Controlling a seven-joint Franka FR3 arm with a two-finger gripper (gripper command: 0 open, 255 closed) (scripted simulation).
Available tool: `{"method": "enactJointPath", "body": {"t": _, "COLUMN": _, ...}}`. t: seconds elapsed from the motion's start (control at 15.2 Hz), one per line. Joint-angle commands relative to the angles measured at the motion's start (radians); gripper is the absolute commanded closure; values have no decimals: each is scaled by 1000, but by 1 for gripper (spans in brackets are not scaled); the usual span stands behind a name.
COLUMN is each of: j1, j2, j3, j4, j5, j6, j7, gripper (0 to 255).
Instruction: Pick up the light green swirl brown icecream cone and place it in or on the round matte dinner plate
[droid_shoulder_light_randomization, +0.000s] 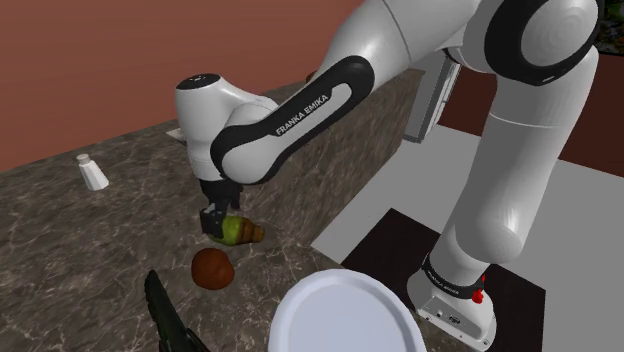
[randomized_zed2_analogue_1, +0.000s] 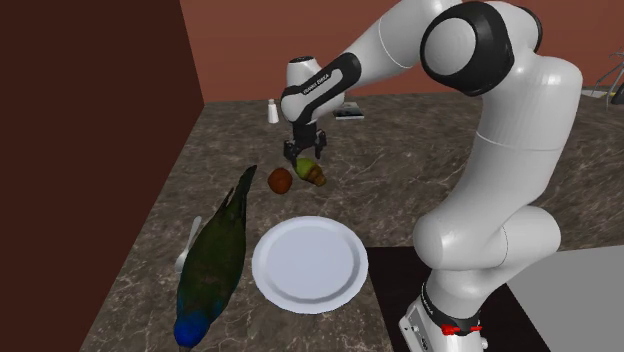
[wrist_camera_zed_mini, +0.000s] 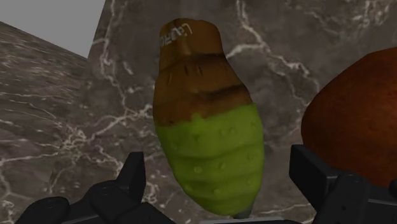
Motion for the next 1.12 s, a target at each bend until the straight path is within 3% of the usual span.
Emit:
{"method": "enactJointPath", "body": {"t": 0.0, "j1": 2, "j2": 19, "j3": -4, "j4": -8, "j5": -15, "j6": 23, "j7": 9, "gripper": 0}}
{"method": "enactJointPath", "body": {"t": 0.53, "j1": 3, "j2": 24, "j3": -5, "j4": -10, "j5": -19, "j6": 29, "j7": 12, "gripper": 0}}
{"method": "enactJointPath", "body": {"t": 0.59, "j1": 3, "j2": 24, "j3": -5, "j4": -10, "j5": -19, "j6": 29, "j7": 12, "gripper": 255}}
{"method": "enactJointPath", "body": {"t": 1.06, "j1": 3, "j2": 24, "j3": -4, "j4": -10, "j5": -19, "j6": 29, "j7": 12, "gripper": 255}}
